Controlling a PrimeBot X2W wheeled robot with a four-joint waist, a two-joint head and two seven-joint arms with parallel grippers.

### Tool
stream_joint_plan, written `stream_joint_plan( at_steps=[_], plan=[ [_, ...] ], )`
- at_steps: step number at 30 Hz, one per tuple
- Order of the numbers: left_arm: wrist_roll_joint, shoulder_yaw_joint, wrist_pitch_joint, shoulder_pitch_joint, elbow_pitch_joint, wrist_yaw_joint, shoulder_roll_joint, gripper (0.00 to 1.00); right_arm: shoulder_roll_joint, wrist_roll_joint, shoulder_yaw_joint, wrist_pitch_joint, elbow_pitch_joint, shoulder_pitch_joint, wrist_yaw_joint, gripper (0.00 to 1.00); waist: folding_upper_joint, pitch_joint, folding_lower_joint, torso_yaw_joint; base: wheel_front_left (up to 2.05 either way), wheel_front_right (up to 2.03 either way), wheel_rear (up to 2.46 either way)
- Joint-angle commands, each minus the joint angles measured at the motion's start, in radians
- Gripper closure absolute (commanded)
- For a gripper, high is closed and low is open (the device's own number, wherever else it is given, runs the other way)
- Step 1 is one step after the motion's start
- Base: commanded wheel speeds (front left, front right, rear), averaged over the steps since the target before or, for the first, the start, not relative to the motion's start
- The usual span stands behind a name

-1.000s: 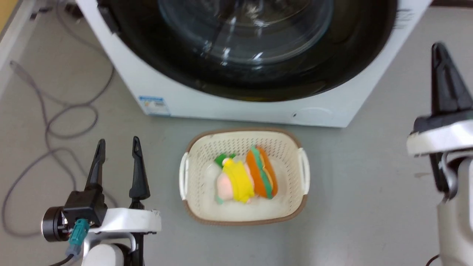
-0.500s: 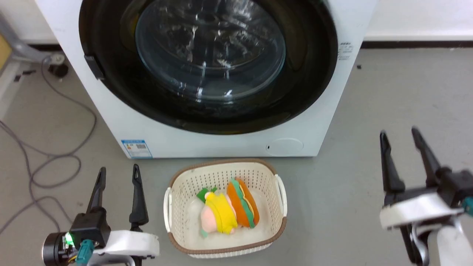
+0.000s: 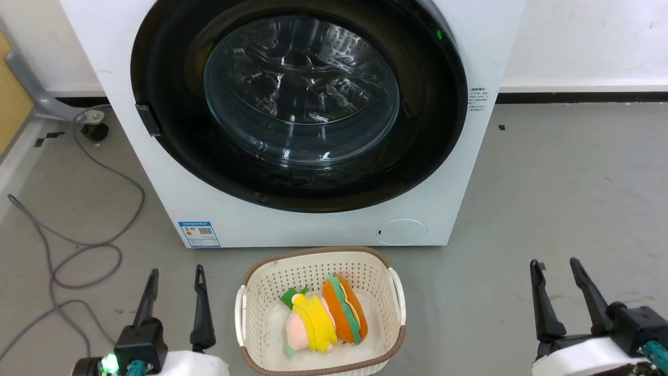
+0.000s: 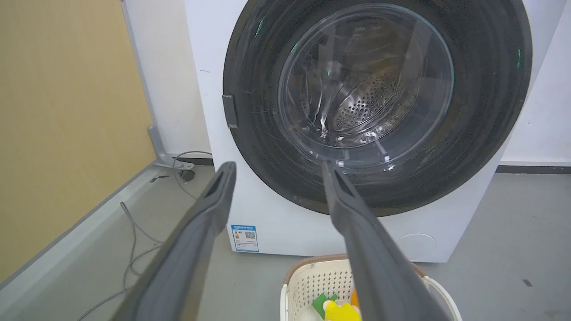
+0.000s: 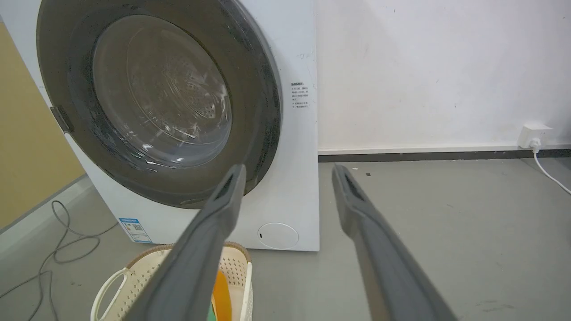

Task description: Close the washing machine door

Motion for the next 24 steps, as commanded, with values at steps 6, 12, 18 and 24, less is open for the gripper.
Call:
stream_joint_plan(
  at_steps=[6, 12, 18, 24],
  plan=[
    [-0.001, -0.003, 0.001, 0.005, 0.009, -0.001, 0.000, 1.00, 0.000, 0.005, 0.002, 0.001, -0.001, 0.007, 0.000, 1.00, 0.0000, -0.006, 0.0001, 0.000, 0.00, 0.00, 0.00],
    [0.002, -0.003, 0.013, 0.002, 0.005, -0.005, 0.000, 1.00, 0.000, -0.001, 0.007, 0.013, -0.009, 0.008, 0.000, 1.00, 0.0000, -0.006, 0.0001, 0.002, 0.00, 0.00, 0.00],
    [0.004, -0.004, 0.026, 0.000, 0.001, -0.010, 0.000, 1.00, 0.000, -0.007, 0.011, 0.025, -0.018, 0.008, 0.000, 1.00, 0.0000, -0.006, 0.0001, 0.004, 0.00, 0.00, 0.00],
    [0.006, -0.004, 0.038, -0.002, -0.003, -0.014, 0.000, 1.00, 0.001, -0.012, 0.016, 0.038, -0.027, 0.009, 0.000, 1.00, 0.0000, -0.006, 0.0001, 0.005, 0.00, 0.00, 0.00]
  ],
)
